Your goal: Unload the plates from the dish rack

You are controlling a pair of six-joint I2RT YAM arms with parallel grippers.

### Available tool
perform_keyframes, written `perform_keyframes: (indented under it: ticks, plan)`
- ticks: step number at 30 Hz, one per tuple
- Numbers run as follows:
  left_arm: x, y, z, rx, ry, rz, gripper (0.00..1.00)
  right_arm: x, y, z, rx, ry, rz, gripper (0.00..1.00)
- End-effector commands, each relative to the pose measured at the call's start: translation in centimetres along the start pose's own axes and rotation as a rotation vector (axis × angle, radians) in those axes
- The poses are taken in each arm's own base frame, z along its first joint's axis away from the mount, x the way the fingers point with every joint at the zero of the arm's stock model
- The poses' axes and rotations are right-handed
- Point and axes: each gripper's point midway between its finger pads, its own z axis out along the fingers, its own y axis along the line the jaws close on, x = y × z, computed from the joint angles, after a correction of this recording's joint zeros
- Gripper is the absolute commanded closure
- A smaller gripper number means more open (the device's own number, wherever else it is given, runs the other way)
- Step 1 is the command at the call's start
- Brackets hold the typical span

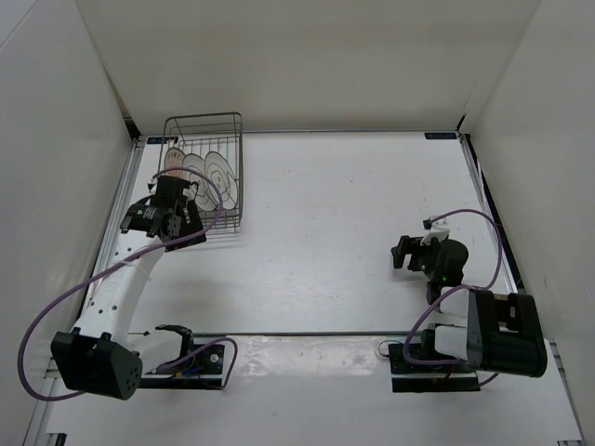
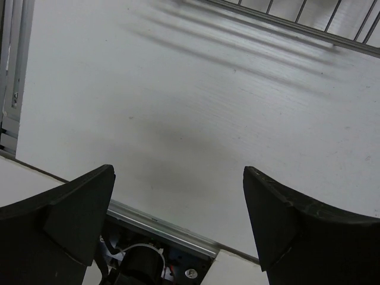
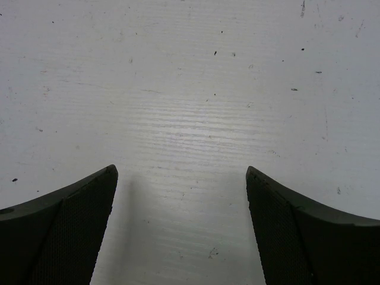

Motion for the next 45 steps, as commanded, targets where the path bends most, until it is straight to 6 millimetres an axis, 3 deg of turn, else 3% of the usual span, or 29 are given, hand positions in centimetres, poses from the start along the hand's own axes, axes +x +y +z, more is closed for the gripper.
perform_keyframes:
  ticks: [1,7,10,11,12,13,14,16,17,18,20,21,22,23,26,27,29,30,31,32,33,34,35,38,39,42,43,44,45]
  plan:
    - [-1.6,-0.6,-0.9,0.040,-0.048,-0.040,0.00,-0.9,0.0,0.1,-0.004,-0.045,-0.035,0.10]
    - [-2.2,-0.5,-1.3,0.043,-0.068,-0.022,0.00,-0.9,-0.1,0.0,0.004,-0.048,-0.034,0.10]
    - [-2.2,0.4,-1.4,0.008,-0.071,-0.027,0.00,-3.6,0.4,0.4,-0.034,-0.070,-0.052,0.10]
    - [-2.3,0.5,-1.4,0.007,-0.077,-0.032,0.00,-2.4,1.4,0.2,-0.098,0.041,-0.034,0.10]
    - [-2.4,0.7,-1.5,0.010,-0.085,-0.025,0.00,-4.8,1.8,0.5,-0.133,0.015,-0.059,0.10]
    - [-2.8,0.9,-1.6,0.012,-0.105,-0.032,0.00,-4.4,2.7,0.2,-0.189,0.062,-0.039,0.10]
    - [-2.7,1.0,-1.8,0.015,-0.114,-0.041,0.00,-6.1,3.2,0.1,-0.210,0.072,-0.018,0.10]
    - [-3.0,1.6,-1.9,0.003,-0.159,-0.071,0.00,-10.9,4.7,-0.6,-0.292,0.018,-0.031,0.10]
    - [-3.3,1.7,-1.5,0.002,-0.182,-0.087,0.00,-11.3,6.0,-1.6,-0.372,0.034,-0.053,0.10]
    - [-3.9,1.6,-1.5,0.012,-0.210,-0.104,0.00,-14.4,7.5,-2.6,-0.473,-0.016,-0.132,0.10]
    - [-4.8,1.7,-1.5,0.047,-0.253,-0.133,0.00,-15.6,8.8,-4.0,-0.547,0.000,-0.145,0.10]
    - [-5.5,1.8,-1.5,0.053,-0.276,-0.151,0.00,-17.4,10.4,-6.3,-0.674,-0.008,-0.298,0.10]
    - [-5.9,1.6,-1.6,0.071,-0.286,-0.153,0.00,-17.9,11.0,-7.2,-0.716,-0.013,-0.340,0.10]
    - [-6.6,1.8,-1.7,0.066,-0.297,-0.168,0.00,-17.2,11.4,-7.8,-0.753,0.036,-0.325,0.10]
    - [-8.8,2.4,-2.0,0.072,-0.319,-0.211,0.00,-20.7,10.2,-7.2,-0.607,0.106,-0.134,0.10]
    - [-9.6,1.8,-2.1,0.111,-0.316,-0.214,0.00,-19.8,9.7,-6.7,-0.570,0.187,-0.065,0.10]
    - [-10.7,0.5,-1.9,0.214,-0.290,-0.232,0.00,-20.7,9.5,-6.6,-0.565,0.258,-0.016,0.10]
    - [-11.7,0.0,-2.2,0.254,-0.309,-0.241,0.00,-18.7,9.6,-6.8,-0.574,0.389,0.067,0.10]
    - [-12.4,-0.6,-2.3,0.288,-0.321,-0.245,0.00,-18.7,9.6,-6.8,-0.569,0.426,0.100,0.10]
    - [-12.6,-2.0,-2.1,0.362,-0.296,-0.239,0.00,-19.6,9.1,-5.3,-0.565,0.459,0.128,0.10]
    - [-13.7,-2.8,-2.1,0.394,-0.315,-0.248,0.00,-18.7,9.3,-6.2,-0.564,0.550,0.192,0.10]
    - [-14.1,-3.1,-2.1,0.411,-0.316,-0.258,0.00,-20.6,9.3,-6.1,-0.554,0.529,0.183,0.10]
    - [-14.2,-4.4,-1.2,0.451,-0.272,-0.256,0.00,-19.7,9.0,-5.2,-0.551,0.583,0.219,0.10]
    - [-16.5,-6.0,-1.7,0.495,-0.295,-0.240,0.00,-18.5,7.7,-4.4,-0.453,0.618,0.237,0.10]
    - [-16.9,-6.6,-0.4,0.490,-0.274,-0.228,0.00,-18.4,7.0,-4.1,-0.409,0.610,0.222,0.10]
    - [-19.2,-7.9,-1.5,0.519,-0.315,-0.189,0.00,-17.4,5.8,-3.7,-0.322,0.654,0.206,0.10]
    - [-19.1,-8.8,0.0,0.513,-0.273,-0.168,0.00,-17.2,5.6,-3.7,-0.306,0.663,0.209,0.10]
    - [-20.5,-9.1,-0.8,0.517,-0.305,-0.162,0.00,-17.1,5.0,-3.6,-0.266,0.665,0.202,0.10]
    - [-20.5,-9.6,0.1,0.514,-0.285,-0.154,0.00,-16.6,4.9,-3.8,-0.256,0.677,0.200,0.10]
